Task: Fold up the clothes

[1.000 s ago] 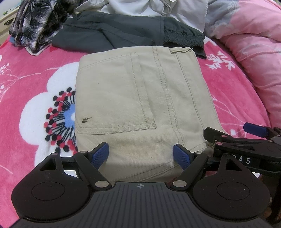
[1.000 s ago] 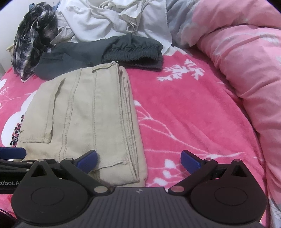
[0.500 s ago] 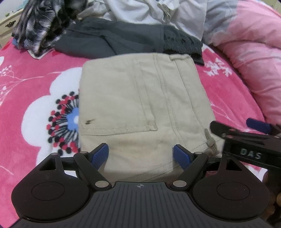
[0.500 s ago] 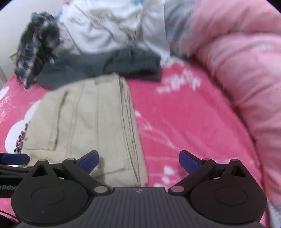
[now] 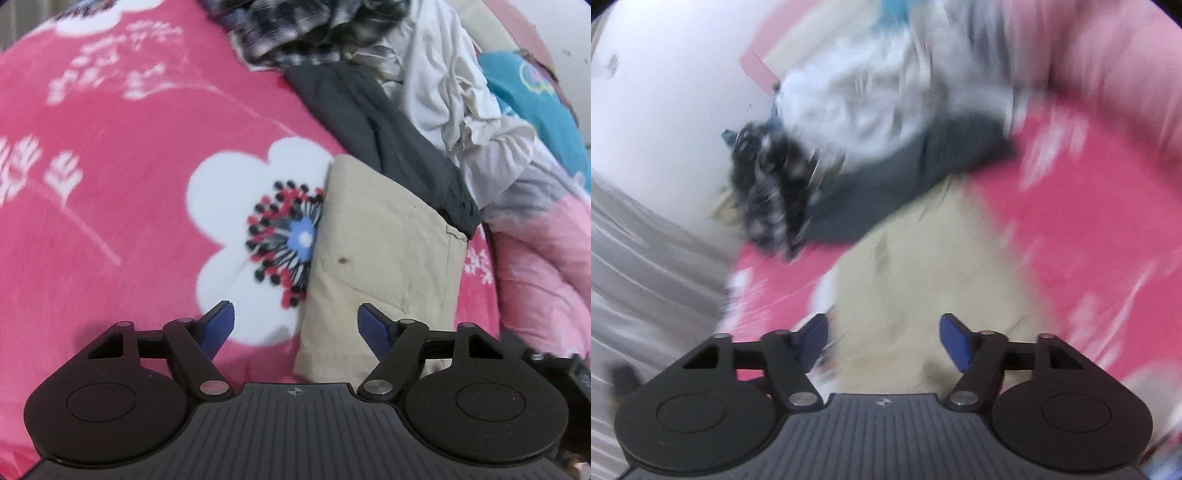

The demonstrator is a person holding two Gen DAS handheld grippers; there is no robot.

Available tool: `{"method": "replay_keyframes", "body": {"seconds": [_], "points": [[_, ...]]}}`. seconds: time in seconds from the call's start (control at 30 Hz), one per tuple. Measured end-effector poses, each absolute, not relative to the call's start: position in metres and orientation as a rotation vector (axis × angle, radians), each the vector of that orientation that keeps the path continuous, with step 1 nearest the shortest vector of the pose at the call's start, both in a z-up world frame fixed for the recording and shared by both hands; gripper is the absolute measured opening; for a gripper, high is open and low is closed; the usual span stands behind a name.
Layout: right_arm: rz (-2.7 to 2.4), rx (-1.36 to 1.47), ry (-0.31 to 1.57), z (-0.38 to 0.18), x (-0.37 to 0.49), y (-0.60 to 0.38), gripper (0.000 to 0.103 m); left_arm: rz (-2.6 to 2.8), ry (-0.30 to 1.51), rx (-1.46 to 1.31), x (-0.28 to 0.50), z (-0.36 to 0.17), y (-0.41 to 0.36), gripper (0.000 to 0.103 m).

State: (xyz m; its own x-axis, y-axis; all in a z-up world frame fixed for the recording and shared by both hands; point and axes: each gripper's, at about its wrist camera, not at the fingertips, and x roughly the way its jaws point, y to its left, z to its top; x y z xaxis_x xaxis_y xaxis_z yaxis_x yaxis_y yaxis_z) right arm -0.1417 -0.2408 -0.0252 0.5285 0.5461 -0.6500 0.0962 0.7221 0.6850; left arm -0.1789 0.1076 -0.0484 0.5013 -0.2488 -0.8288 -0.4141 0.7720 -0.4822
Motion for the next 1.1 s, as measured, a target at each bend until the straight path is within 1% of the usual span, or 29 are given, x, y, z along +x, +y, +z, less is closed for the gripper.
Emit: {"method": "replay_keyframes", "body": {"seconds": [0.03,0.1,0.17,0.2,0.23,0.4,0.5,0.57,0.7,0.73,0.8,0.87,1.0,1.1], "points": [[0.323,0.839,1.059,-0.038,-0.139,-0.237,0.061,0.104,1.064,-0.728,-0.183,-0.050,0.108,0.072],[0.327,0.984,1.176,-0.065,-0.138,-0.226,0.049,0.091,1.062,-0.741,-0.190,-0.055,0.106,0.070],[0.300,1.066,1.254,-0.086,-0.138,-0.217,0.041,0.088,1.057,-0.780,-0.198,-0.061,0.103,0.068],[0.282,1.097,1.280,-0.095,-0.136,-0.214,0.039,0.086,1.057,-0.791,-0.200,-0.064,0.103,0.066],[0.264,1.127,1.302,-0.103,-0.135,-0.212,0.038,0.083,1.057,-0.803,-0.203,-0.067,0.104,0.064],[0.207,1.195,1.369,-0.119,-0.131,-0.203,0.037,0.050,1.049,-0.794,-0.208,-0.072,0.101,0.063],[0.181,1.192,1.404,-0.121,-0.131,-0.199,0.039,0.022,1.041,-0.762,-0.209,-0.072,0.097,0.063],[0.168,1.182,1.411,-0.121,-0.129,-0.196,0.043,0.004,1.035,-0.740,-0.210,-0.071,0.094,0.063],[0.163,1.157,1.408,-0.125,-0.123,-0.191,0.043,-0.054,1.032,-0.668,-0.211,-0.070,0.082,0.061],[0.159,1.155,1.409,-0.128,-0.122,-0.191,0.042,-0.072,1.029,-0.644,-0.211,-0.068,0.079,0.060],[0.152,1.169,1.403,-0.132,-0.122,-0.193,0.032,-0.099,1.025,-0.569,-0.211,-0.065,0.070,0.060],[0.174,1.184,1.364,-0.127,-0.127,-0.198,0.027,-0.121,1.023,-0.499,-0.211,-0.063,0.061,0.060],[0.237,1.263,1.258,-0.127,-0.140,-0.207,0.024,-0.145,1.038,-0.449,-0.209,-0.067,0.051,0.059],[0.274,1.451,1.170,-0.142,-0.152,-0.216,0.023,-0.122,1.063,-0.395,-0.205,-0.071,0.044,0.058]]}}
